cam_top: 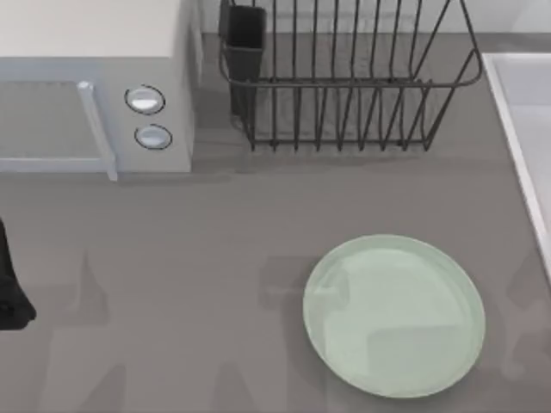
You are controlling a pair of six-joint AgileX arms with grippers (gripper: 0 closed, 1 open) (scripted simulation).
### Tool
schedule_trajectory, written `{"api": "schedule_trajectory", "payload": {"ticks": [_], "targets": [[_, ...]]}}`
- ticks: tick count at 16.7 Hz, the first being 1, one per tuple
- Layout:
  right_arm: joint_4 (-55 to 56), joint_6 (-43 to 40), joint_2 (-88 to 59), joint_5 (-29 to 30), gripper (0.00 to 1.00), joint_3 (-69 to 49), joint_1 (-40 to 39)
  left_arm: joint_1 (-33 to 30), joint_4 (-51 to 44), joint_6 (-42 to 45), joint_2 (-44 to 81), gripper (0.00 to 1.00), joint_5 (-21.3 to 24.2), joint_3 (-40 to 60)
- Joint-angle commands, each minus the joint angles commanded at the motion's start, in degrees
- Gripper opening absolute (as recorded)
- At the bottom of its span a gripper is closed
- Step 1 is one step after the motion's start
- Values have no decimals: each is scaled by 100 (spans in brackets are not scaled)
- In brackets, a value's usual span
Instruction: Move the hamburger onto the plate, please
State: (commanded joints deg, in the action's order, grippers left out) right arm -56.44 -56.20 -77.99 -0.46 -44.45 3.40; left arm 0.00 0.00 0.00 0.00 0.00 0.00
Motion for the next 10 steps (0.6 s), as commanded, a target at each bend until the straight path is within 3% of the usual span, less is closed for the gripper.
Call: {"api": "schedule_trajectory", "payload": {"ticks": [4, 10], "targets": [[-938, -5, 368, 1, 0, -565, -4, 0, 0, 0, 0, 100, 0, 0], [-1031, 6, 409, 0, 0, -624, -16, 0, 0, 0, 0, 100, 0, 0]]}}
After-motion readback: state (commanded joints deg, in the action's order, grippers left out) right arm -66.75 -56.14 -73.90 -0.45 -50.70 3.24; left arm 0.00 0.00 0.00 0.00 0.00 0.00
